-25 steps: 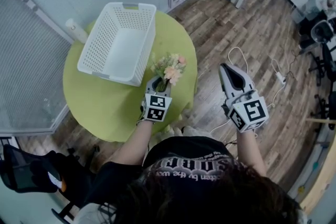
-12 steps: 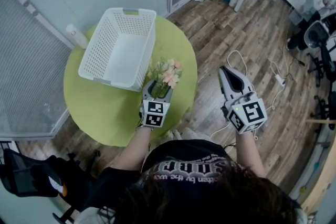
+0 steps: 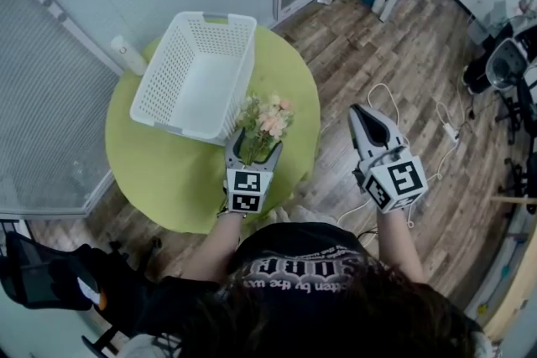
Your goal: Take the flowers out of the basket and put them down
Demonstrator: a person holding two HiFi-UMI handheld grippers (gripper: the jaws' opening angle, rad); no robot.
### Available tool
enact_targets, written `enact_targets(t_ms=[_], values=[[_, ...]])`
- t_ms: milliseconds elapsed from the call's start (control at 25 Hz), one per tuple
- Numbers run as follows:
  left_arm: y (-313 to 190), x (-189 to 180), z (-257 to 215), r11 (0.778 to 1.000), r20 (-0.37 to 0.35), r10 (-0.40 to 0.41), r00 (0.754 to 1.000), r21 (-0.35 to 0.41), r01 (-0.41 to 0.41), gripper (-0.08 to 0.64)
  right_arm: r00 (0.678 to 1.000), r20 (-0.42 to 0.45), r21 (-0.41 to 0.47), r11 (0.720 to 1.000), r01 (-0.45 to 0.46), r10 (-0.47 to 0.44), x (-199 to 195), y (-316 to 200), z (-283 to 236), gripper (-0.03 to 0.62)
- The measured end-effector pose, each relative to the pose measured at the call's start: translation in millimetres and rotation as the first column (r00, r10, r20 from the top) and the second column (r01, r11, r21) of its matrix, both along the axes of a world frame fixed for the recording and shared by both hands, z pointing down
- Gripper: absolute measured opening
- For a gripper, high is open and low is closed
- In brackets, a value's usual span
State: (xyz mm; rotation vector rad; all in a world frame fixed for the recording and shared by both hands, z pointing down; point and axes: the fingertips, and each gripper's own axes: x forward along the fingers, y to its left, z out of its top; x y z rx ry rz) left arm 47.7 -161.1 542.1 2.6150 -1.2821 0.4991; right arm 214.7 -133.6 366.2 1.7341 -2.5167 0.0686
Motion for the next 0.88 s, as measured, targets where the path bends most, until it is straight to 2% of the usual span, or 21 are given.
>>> enact_targets(t_ms=[280, 560, 880], values=[[6, 3, -70, 0.991, -0.084, 0.022, 0.996, 0.132, -0.011, 0.379, 1.000, 0.017, 0.011, 1.000, 0.020, -0.021, -8, -5, -3, 0.031], [9, 8, -145, 0.972, -0.151, 0.061, 0.987, 0.234, -0.025, 0.375, 0.994, 0.093, 0.033, 0.998, 0.058, -0.061, -20, -10, -13, 0.031], [16, 11, -187, 0.963, -0.162, 0.064, 0.985, 0.268, -0.018, 0.196, 0.988, 0.117, 0.042, 0.994, 0.098, -0.102, -36, -15, -14, 0.031]])
